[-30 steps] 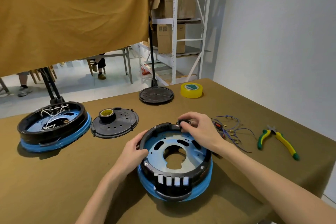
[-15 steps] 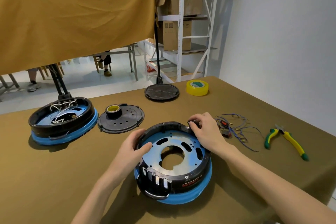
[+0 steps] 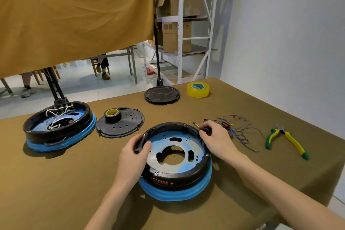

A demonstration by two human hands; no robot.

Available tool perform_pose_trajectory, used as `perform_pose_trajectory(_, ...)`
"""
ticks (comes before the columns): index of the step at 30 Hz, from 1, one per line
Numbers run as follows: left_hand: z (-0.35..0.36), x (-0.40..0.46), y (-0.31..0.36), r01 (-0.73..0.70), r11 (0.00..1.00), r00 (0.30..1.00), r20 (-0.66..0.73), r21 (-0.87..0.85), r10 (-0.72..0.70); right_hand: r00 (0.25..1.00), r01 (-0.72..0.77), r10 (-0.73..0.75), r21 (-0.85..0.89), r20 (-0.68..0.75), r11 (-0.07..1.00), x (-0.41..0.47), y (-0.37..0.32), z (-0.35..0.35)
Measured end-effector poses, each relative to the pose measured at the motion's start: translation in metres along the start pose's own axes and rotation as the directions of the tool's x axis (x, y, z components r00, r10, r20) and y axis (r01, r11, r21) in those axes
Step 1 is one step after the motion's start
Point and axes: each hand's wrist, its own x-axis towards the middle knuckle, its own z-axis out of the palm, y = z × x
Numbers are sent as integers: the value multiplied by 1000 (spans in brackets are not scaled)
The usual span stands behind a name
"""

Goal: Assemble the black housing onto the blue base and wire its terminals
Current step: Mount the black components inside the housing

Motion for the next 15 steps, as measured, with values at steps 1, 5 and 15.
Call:
perform_pose_trajectory(1,2,-5,-2,-24,999,999,44,28,23,999,-40,39,48,23,998,0,-1,2)
perform_pose_trajectory(5,-6,14,5,-78,993,993,97,85,69,972,-232,230,336,45,913,-4,-2,0)
perform_pose_trajectory(15,27,-4,49,-413,875,891,310,254,331,957,-290,250,560,149,776,-19,7,-20)
